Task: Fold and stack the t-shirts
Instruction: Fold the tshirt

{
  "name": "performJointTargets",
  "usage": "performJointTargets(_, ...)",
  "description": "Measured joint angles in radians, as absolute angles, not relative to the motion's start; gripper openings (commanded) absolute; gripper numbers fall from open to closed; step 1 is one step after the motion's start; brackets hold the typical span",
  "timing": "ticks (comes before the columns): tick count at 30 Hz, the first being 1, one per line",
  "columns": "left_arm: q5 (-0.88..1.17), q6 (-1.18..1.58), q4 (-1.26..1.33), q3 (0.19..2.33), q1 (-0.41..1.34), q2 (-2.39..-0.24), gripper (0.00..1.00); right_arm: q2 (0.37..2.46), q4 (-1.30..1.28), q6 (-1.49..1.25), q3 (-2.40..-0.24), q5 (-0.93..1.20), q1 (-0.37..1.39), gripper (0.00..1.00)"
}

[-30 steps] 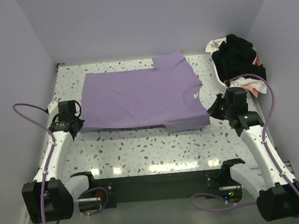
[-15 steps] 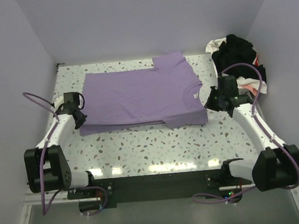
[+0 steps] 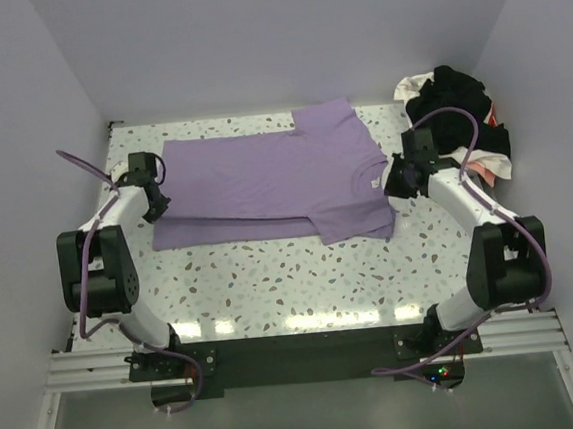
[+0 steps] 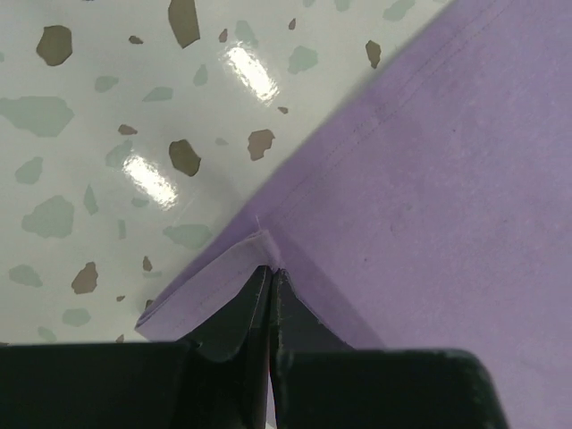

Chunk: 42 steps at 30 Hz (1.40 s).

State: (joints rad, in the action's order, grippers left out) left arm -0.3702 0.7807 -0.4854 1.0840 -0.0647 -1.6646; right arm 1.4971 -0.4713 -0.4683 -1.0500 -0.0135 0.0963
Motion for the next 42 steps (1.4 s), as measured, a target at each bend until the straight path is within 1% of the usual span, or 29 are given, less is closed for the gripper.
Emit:
performJointTargets(6, -0.37, 0.774, -0.485, 1.149, -0.064, -1.743, 0.02, 1.567, -0.448, -0.471, -1.105, -0.017, 0.096, 0.0)
performJointTargets(17, -0.37, 0.774, -0.482, 1.168, -0.064, -1.79, 0.04, 1.691, -0.447, -0.471, -1.251, -0.017, 0.101, 0.0)
performJointTargets(34, -0.371, 0.774, -0.484, 1.223, -0.064, -1.828, 0.05, 1.766, -0.458, -0.469, -1.361, -0.035, 0.112, 0.0)
performJointTargets(38, -0.371, 0.774, -0.483, 1.223, -0.064, -1.835, 0.07, 1.796, -0.463, -0.465, -1.384, -0.035, 0.113, 0.0)
performJointTargets(42, -0.371, 0.774, -0.483, 1.223, -0.064, -1.835, 0.12, 1.821, -0.463, -0.461, -1.39, -0.035, 0.116, 0.0)
